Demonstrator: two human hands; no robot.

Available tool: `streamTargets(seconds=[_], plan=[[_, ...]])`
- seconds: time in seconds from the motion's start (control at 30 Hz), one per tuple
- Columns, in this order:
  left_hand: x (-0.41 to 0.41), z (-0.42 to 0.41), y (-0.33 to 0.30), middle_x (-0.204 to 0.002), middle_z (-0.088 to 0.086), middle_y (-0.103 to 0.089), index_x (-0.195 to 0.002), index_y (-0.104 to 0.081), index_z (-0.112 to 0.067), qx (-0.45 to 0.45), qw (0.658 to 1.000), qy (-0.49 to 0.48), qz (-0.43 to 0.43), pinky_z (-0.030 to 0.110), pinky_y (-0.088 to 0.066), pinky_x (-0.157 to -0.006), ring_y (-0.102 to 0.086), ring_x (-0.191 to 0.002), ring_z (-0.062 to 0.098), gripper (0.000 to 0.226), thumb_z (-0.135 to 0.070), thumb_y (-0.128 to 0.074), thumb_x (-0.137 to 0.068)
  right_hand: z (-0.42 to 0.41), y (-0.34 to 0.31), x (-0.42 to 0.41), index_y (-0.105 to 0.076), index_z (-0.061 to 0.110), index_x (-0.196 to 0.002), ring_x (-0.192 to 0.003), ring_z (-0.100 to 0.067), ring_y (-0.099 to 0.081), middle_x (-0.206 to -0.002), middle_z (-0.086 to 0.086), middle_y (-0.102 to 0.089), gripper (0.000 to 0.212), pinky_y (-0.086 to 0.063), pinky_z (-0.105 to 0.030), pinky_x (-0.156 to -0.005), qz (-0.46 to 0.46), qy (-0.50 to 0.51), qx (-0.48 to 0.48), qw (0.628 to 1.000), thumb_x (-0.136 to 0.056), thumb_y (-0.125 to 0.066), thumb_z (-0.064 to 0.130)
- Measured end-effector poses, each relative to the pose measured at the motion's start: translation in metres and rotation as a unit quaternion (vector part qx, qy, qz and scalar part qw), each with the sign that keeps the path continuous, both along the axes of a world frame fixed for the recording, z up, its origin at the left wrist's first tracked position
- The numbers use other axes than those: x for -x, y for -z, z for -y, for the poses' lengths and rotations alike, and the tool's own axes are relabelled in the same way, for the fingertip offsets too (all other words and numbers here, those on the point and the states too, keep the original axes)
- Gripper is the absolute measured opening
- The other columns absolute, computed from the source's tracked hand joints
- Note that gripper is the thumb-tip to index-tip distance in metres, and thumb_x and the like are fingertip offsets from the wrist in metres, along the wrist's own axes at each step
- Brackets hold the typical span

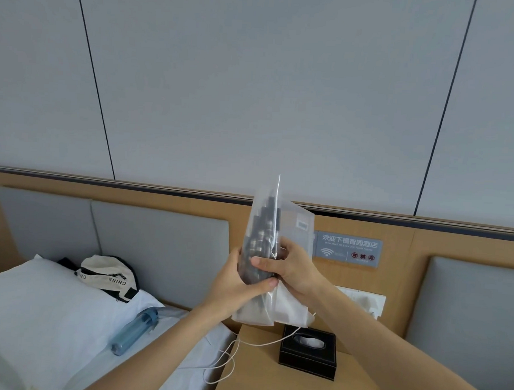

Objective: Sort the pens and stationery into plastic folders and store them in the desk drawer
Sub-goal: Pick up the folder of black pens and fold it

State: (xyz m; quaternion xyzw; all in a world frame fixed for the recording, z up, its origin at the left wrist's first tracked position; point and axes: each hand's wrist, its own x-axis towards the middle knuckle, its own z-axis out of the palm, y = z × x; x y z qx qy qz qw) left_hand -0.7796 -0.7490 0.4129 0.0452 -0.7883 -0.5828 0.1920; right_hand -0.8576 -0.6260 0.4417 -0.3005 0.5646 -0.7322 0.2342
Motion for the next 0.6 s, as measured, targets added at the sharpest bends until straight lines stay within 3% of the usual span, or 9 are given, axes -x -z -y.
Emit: streamTargets(seconds=[0.1,0.2,0.27,0.4,0.6], plan=[[0.000,0.001,-0.002,-0.115,-0.006,-0.065,-0.124,-0.046,-0.024,-0.042,0.998,0.049,0.015,0.024,-0.053,-0.084,-0.064,-0.102,0.006,0.067,-0.020,-0.083,-0.069,-0.003,0.002,0.000,-0.061,0.004,-0.112,-0.098,-0.031,-0.067,-0.102,-0.016,-0.069,0.041,-0.056,-0.037,-0.083,-0.013,-0.012,-0.001,1.000,-0.074,-0.072,-0.006],[-0.002,0.001,-0.002,-0.111,-0.004,-0.068,-0.126,-0.047,-0.025,-0.054,0.996,0.063,0.026,0.023,-0.053,-0.082,-0.065,-0.100,0.008,0.076,-0.038,-0.086,-0.062,-0.006,0.002,0.002,-0.064,0.005,-0.103,-0.089,-0.027,-0.068,-0.094,-0.012,-0.070,0.030,-0.056,-0.031,-0.074,0.000,-0.026,0.042,0.999,-0.076,-0.069,-0.008],[-0.003,-0.003,-0.001,-0.108,-0.007,-0.067,-0.122,-0.047,-0.029,-0.044,0.998,0.045,0.018,0.017,-0.051,-0.077,-0.065,-0.096,0.002,0.069,-0.041,-0.084,-0.064,-0.007,0.002,0.003,-0.066,0.006,-0.101,-0.090,-0.027,-0.067,-0.094,-0.012,-0.069,0.028,-0.055,-0.033,-0.078,0.016,-0.039,0.076,0.996,-0.075,-0.070,-0.006],[-0.003,-0.011,-0.001,-0.104,-0.010,-0.068,-0.116,-0.050,-0.032,-0.057,0.998,0.022,-0.012,0.014,-0.049,-0.073,-0.064,-0.095,-0.001,0.052,-0.023,-0.079,-0.074,-0.008,0.000,0.002,-0.064,0.004,-0.102,-0.088,-0.024,-0.068,-0.093,-0.011,-0.070,0.030,-0.055,-0.032,-0.079,0.032,-0.068,0.092,0.993,-0.073,-0.068,-0.004],[-0.011,-0.009,-0.003,-0.094,-0.002,-0.074,-0.108,-0.062,-0.022,-0.110,0.991,0.074,0.031,0.029,-0.055,-0.077,-0.069,-0.092,0.016,0.048,-0.028,-0.084,-0.066,-0.011,-0.006,0.003,-0.055,-0.003,-0.115,-0.094,-0.027,-0.066,-0.099,-0.013,-0.067,0.040,-0.054,-0.034,-0.082,0.001,-0.123,0.060,0.991,-0.077,-0.066,0.001]])
